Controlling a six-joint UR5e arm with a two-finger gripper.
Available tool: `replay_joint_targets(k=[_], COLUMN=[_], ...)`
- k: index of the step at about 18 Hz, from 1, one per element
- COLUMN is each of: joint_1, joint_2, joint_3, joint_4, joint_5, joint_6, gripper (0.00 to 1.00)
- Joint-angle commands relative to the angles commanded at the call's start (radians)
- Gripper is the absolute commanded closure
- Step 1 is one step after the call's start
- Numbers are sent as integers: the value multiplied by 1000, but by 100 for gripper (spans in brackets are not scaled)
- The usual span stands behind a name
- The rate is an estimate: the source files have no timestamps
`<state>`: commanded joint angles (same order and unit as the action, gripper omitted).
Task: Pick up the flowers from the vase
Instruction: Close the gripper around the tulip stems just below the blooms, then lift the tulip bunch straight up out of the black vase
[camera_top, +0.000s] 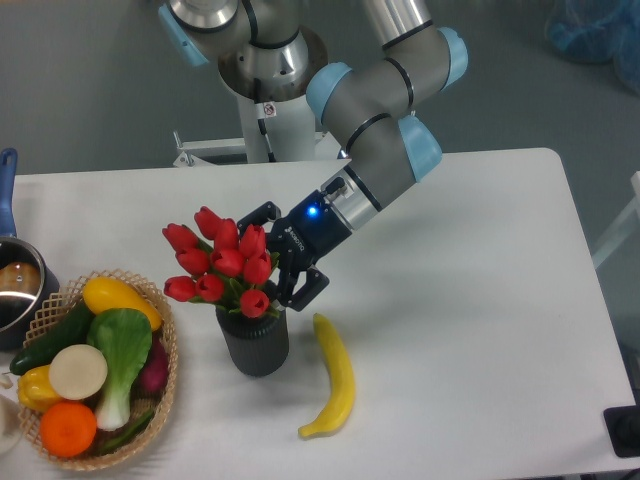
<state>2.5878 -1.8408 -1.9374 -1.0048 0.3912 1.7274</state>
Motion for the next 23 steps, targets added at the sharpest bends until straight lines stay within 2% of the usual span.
replay_joint_targets(k=[1, 5, 6, 7, 16, 23], joint_1=[0, 0, 0, 2, 26, 51], joint_2=[0, 2, 2, 2, 12, 64], joint_3=[0, 0, 0, 0, 2, 29], joint_4=[0, -2, 0, -2, -5, -5], joint_5=[0, 0, -2, -2, -17, -80], joint_6=[-6, -11, -9, -9, -14, -115], gripper=[34, 55, 57, 65, 65, 65])
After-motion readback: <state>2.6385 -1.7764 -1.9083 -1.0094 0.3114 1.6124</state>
